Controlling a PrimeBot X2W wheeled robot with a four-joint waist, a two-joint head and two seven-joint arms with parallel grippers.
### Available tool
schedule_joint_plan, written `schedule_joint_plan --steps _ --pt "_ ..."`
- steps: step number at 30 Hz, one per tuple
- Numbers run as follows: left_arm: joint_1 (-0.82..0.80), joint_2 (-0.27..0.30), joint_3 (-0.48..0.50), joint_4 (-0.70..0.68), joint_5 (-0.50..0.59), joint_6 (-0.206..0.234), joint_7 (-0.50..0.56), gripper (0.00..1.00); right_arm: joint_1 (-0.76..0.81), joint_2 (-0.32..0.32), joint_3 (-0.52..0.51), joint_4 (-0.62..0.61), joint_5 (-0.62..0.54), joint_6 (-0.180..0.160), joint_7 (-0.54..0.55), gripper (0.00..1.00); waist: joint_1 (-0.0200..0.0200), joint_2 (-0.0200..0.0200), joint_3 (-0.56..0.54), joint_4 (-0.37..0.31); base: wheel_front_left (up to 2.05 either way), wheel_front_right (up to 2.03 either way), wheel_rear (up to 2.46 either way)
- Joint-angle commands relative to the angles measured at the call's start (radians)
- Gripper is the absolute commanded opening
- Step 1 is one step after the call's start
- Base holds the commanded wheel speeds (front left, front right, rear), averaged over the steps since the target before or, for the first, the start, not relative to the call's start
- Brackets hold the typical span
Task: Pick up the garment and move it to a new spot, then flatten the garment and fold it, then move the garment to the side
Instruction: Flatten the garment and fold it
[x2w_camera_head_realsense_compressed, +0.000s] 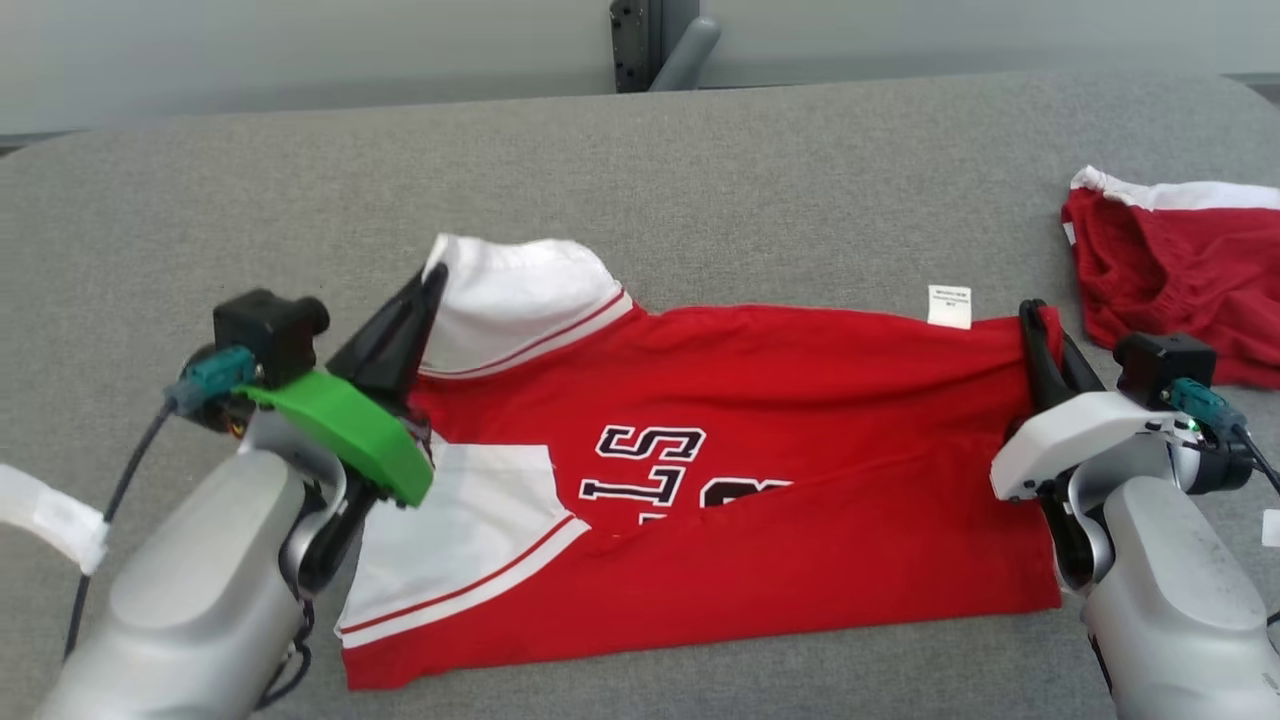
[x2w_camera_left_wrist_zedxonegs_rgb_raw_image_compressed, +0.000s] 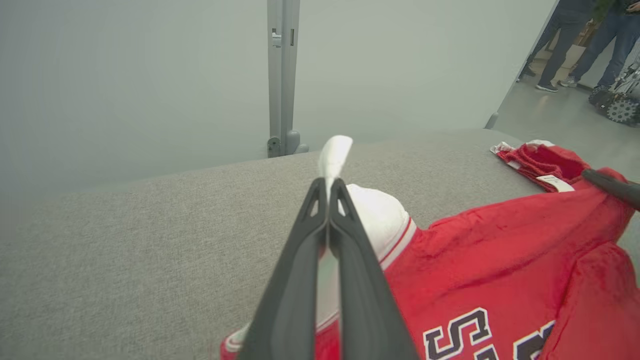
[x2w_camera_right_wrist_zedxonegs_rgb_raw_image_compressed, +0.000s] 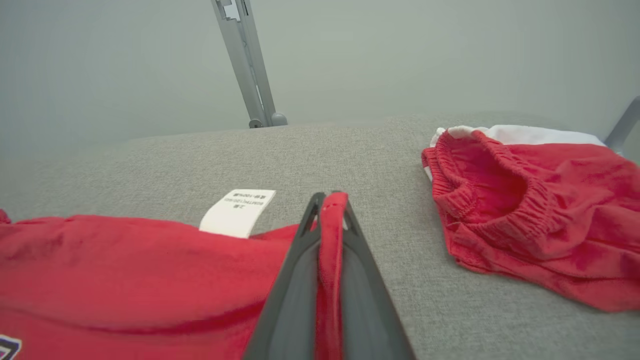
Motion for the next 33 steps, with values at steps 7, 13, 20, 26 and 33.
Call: schedule_joint_plan --steps 7,13,20,26,33 --pt "0.224 -0.025 0.066 -0.098 0.064 0.002 -0.002 0.00 0.067 -0.022 -0.003 -0.006 0.023 -0.002 0.000 0.00 0.0000 0.0012 -0.054 0.046 0.00 0.00 0.00" --pt "0.351 -0.045 0.097 -0.133 0.082 0.002 -0.002 0.00 0.114 -0.022 0.006 -0.006 0.044 -0.002 0.000 0.00 0.0000 0.0012 -0.078 0.055 0.00 0.00 0.00" --pt "0.487 -0.074 0.153 -0.168 0.092 0.002 -0.002 0.00 0.190 -0.013 0.007 0.003 0.069 -0.002 0.000 0.00 0.0000 0.0012 -0.125 0.059 0.00 0.00 0.00" --pt "0.564 -0.090 0.191 -0.168 0.105 0.002 -0.002 0.00 0.247 -0.004 0.002 0.002 0.076 -0.002 0.000 0.00 0.0000 0.0012 -0.158 0.061 0.00 0.00 0.00" --pt "0.617 -0.099 0.230 -0.164 0.116 0.002 -0.003 0.00 0.290 -0.003 -0.002 0.009 0.082 -0.002 0.000 0.00 0.0000 0.0012 -0.183 0.062 0.00 0.00 0.00"
